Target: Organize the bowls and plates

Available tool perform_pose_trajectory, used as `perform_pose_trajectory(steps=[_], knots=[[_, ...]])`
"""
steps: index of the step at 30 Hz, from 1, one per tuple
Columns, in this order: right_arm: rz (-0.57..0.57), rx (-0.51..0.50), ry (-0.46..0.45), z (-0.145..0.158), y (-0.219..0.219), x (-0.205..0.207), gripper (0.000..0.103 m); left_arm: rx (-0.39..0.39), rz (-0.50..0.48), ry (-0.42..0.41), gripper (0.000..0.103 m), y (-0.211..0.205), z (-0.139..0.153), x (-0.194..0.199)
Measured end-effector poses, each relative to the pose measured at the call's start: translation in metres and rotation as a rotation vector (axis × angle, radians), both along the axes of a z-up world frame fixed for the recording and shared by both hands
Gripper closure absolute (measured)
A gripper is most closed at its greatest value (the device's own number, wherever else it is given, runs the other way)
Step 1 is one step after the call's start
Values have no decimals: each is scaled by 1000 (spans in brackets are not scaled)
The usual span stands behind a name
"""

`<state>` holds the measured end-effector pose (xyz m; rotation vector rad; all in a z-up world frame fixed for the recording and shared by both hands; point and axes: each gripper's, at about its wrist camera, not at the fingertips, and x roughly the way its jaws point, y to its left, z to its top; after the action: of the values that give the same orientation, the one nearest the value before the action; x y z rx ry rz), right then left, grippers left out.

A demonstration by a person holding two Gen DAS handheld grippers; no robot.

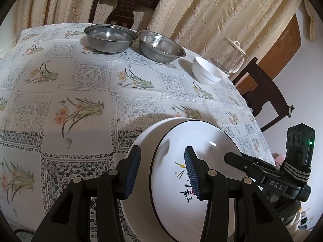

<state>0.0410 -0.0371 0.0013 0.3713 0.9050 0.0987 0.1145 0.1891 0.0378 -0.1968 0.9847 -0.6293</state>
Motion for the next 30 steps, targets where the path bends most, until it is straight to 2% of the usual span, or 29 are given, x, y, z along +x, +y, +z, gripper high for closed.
perform_pose_trajectory(steps=[11, 30], knots=[[3, -74, -6, 1, 13, 1, 39, -3, -1, 0, 56, 0, 0, 0], [-52, -38, 13, 2, -1, 5, 37, -29, 7, -12, 56, 3, 4, 5]])
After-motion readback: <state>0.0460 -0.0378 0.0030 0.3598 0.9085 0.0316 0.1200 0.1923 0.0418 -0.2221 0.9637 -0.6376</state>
